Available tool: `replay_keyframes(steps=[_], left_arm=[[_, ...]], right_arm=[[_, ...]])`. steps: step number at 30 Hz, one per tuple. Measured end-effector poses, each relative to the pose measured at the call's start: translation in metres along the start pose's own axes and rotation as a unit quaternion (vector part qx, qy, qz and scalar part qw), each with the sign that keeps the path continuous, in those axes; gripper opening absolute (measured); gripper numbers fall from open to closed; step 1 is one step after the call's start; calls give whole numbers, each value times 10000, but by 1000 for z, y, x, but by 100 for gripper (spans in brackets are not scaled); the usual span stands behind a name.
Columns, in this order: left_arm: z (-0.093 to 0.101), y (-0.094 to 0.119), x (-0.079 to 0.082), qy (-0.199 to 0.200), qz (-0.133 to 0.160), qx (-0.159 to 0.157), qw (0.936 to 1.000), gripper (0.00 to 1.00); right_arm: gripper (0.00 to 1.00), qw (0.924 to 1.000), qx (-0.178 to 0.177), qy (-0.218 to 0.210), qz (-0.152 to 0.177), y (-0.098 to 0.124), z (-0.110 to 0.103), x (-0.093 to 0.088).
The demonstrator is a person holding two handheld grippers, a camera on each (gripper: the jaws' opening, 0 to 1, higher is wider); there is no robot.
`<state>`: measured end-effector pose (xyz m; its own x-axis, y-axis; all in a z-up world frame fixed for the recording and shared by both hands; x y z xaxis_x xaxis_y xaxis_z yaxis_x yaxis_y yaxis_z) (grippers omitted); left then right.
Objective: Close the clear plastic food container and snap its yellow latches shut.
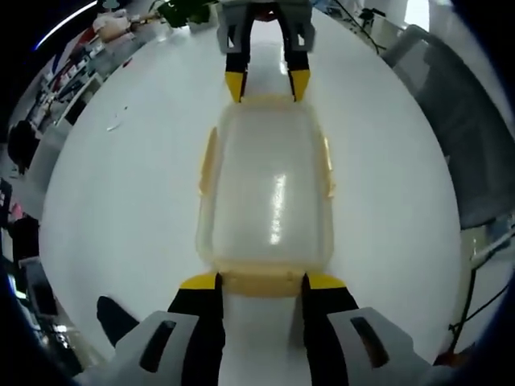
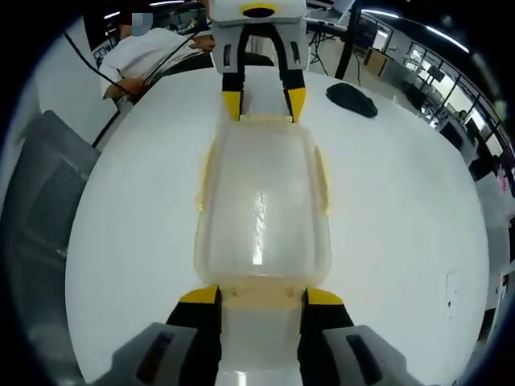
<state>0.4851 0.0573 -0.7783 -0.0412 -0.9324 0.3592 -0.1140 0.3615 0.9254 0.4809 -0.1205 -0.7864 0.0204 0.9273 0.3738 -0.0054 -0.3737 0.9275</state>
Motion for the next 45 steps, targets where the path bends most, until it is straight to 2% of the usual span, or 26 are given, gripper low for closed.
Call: replay_keyframes(steps=[11,15,27,34,45], left_arm=[[-4,22,11,6,-11,114,9999,35],[-2,30,21,35,91,109,9999,35],[-3,48,47,-117,44,214,9997,35],[-7,57,69,-138,59,316,9994,35],[-10,55,106,-234,98,452,9987,35]], right_arm=[[35,9998,-85,-36,150,23,1,7],[35,9998,-116,-26,130,34,-1,3],[34,9994,-248,-37,231,67,-7,-1],[34,9988,-392,-24,297,87,-4,-12],[34,9984,-514,-46,242,113,-2,-41]])
Point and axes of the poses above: the point that each gripper's makers call its tool centre point, and the gripper's own axes: y roughly backward along the fingers, z roughly to its right, x roughly out of its top, the point moved 2 cm from there along y, roughly backward along the fingers, and after that the axes turned 4 degrees about -y, right-handed, at the moved point
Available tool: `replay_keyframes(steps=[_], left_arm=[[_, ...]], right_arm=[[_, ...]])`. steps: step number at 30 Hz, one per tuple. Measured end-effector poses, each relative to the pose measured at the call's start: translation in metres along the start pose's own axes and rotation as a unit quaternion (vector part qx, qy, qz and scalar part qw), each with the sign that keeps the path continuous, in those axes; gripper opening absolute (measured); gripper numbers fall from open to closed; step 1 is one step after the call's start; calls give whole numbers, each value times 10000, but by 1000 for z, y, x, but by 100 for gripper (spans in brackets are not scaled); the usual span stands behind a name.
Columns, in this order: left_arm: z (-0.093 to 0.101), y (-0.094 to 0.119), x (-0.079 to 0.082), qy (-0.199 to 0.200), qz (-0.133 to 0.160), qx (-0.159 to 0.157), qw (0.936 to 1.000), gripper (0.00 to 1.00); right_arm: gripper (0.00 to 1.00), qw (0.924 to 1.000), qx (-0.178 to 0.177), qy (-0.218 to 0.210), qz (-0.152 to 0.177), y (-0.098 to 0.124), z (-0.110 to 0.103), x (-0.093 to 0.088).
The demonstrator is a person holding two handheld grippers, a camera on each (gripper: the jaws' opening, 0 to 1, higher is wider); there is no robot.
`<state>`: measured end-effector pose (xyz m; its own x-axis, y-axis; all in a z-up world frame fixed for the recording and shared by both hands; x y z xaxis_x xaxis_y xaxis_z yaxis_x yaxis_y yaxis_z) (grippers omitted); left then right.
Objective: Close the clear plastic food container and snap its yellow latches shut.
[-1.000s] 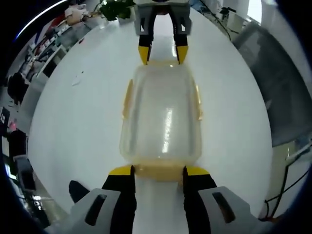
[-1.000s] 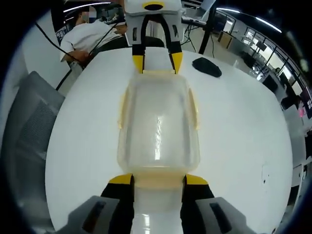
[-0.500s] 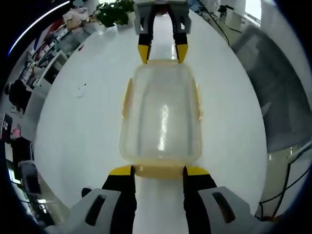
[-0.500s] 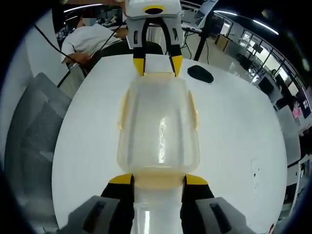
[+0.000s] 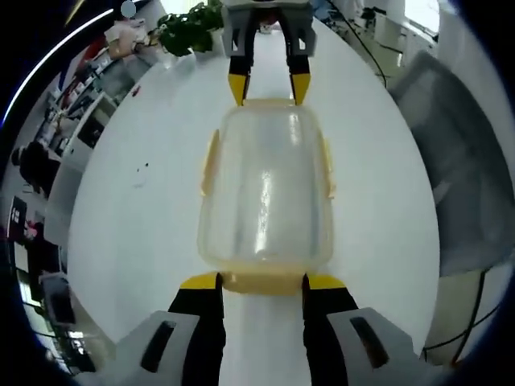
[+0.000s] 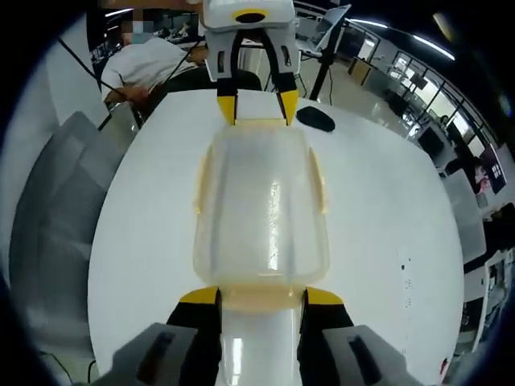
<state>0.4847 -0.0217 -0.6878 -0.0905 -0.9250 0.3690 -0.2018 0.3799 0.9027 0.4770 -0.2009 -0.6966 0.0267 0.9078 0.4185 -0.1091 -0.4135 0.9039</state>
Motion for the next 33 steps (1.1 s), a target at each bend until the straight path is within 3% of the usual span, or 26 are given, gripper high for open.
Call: replay_keyframes(steps=[33], left_arm=[[2,-36,74,66,30,-39,10000,35]], right_arm=[[35,9999,107,92,-46,29,6,-75]])
Point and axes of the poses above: the point that each gripper's makers call its tool centre point, and the gripper's own axes: y roughly backward along the fingers, z roughly to its right, x roughly out of its top, the point moved 2 cm from there along y, roughly backward along the fingers, and after that the axes turned 4 degrees about -y, right-handed, at the moved point
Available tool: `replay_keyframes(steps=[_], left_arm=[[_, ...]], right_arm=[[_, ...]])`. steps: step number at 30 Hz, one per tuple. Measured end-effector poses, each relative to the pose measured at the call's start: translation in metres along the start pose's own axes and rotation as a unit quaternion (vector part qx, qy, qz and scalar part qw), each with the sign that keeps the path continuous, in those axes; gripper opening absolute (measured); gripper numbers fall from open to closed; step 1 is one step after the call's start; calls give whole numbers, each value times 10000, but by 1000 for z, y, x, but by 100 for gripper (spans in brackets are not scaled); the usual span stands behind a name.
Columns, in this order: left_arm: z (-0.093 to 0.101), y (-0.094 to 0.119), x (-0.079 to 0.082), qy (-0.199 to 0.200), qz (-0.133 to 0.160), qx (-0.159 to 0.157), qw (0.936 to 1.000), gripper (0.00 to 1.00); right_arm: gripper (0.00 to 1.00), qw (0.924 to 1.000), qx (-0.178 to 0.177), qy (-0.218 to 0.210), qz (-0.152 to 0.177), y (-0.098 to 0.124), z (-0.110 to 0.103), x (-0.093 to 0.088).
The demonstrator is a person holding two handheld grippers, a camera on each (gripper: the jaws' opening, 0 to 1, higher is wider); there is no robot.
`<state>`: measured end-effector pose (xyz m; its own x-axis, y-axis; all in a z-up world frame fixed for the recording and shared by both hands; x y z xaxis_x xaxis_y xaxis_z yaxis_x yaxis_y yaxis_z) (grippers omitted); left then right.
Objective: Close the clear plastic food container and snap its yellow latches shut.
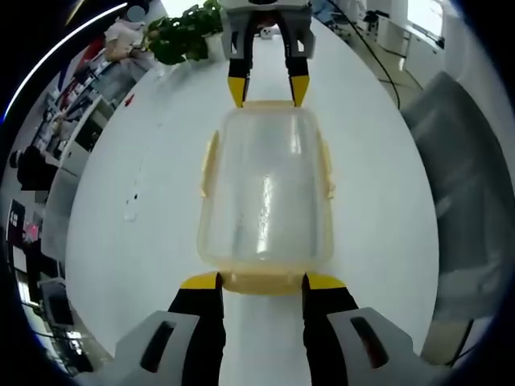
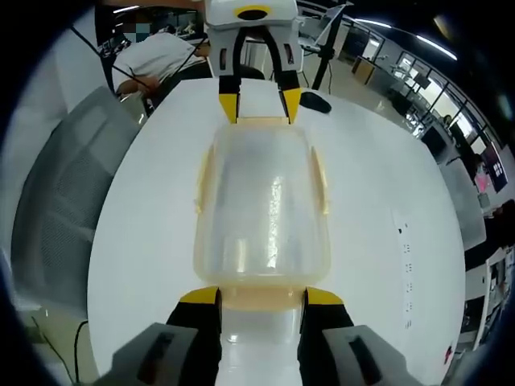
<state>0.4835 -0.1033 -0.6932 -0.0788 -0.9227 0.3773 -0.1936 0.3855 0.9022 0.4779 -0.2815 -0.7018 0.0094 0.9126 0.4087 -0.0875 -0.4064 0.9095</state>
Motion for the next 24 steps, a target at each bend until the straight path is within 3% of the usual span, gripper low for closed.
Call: replay_keyframes(steps=[9,24], left_arm=[[-2,-10,23,20,58,-28,10000,35],[-4,-24,49,94,103,-38,9999,35]], right_arm=[[35,10000,2,-8,-10,9,4,-23],[35,10000,58,6,10,20,11,-52]])
Point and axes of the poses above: the point that each gripper's makers call its tool centre point, and the gripper's own axes: y roughly backward along the fingers, z roughly to its right, x roughly out of its top, the point moved 2 cm from there along y, roughly backward along the fingers, and after that the axes turned 4 degrees about -y, right-handed, at the moved point
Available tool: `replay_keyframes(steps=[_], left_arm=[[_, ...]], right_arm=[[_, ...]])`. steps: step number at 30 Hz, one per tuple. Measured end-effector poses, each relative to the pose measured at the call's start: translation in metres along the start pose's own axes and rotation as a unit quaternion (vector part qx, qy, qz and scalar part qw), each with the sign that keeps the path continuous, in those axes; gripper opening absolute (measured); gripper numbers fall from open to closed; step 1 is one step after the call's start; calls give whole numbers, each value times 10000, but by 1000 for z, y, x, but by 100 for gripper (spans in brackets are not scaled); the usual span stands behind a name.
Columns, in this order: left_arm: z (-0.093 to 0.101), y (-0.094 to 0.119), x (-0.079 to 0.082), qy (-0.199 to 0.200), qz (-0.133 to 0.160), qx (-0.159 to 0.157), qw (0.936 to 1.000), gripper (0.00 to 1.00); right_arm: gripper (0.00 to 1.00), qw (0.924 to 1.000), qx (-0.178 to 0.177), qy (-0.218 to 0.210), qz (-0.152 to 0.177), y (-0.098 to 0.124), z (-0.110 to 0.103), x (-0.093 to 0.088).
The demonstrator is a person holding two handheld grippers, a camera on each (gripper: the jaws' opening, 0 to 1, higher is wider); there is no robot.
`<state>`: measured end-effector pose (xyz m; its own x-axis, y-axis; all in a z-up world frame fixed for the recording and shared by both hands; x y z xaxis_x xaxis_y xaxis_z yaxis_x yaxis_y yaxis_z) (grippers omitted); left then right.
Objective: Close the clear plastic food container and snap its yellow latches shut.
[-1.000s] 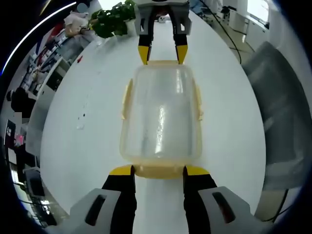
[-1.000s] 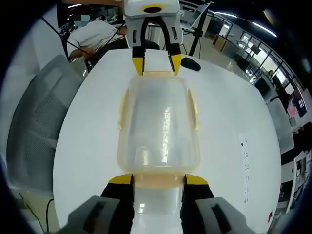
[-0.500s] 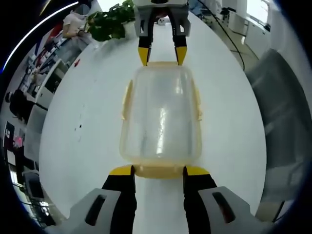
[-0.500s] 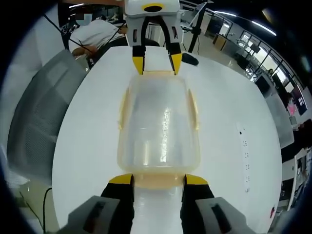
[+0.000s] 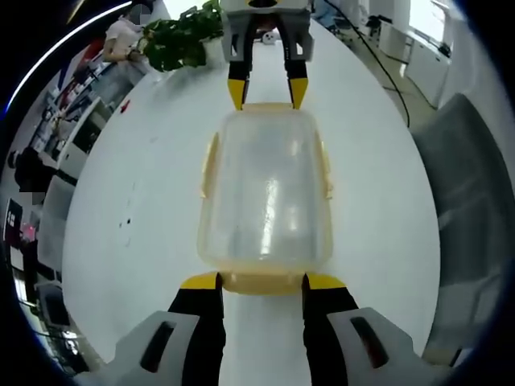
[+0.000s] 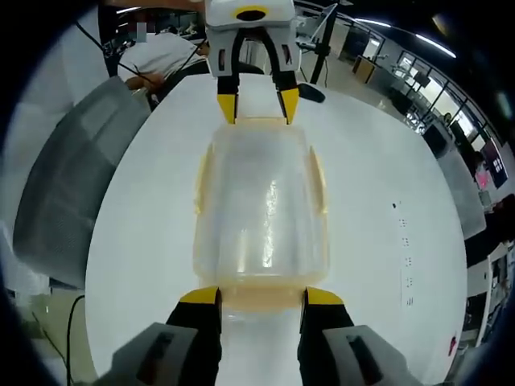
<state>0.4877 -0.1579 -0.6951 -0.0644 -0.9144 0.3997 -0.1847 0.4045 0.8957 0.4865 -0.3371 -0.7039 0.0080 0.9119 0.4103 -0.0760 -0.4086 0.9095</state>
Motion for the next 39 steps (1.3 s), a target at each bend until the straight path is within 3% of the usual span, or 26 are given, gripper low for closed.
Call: replay_keyframes(steps=[19,39], left_arm=[[1,-17,21,-23,27,-110,9999,35],[1,-29,19,40,44,-192,9998,35]], right_arm=[[35,9999,87,-130,-26,7,-2,-25],[35,9995,209,-205,-82,-5,0,-33]])
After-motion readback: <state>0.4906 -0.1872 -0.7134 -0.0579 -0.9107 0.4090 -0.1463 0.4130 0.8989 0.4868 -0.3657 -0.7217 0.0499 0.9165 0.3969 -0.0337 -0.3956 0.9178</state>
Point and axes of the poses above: the point that each gripper's makers call its tool centre point, and the gripper's own axes: y roughly backward along the fingers, z roughly to its right, x roughly out of its top, the point moved 2 cm from there along y, roughly backward along the fingers, and after that the axes turned 4 degrees about -y, right-handed, at the moved point
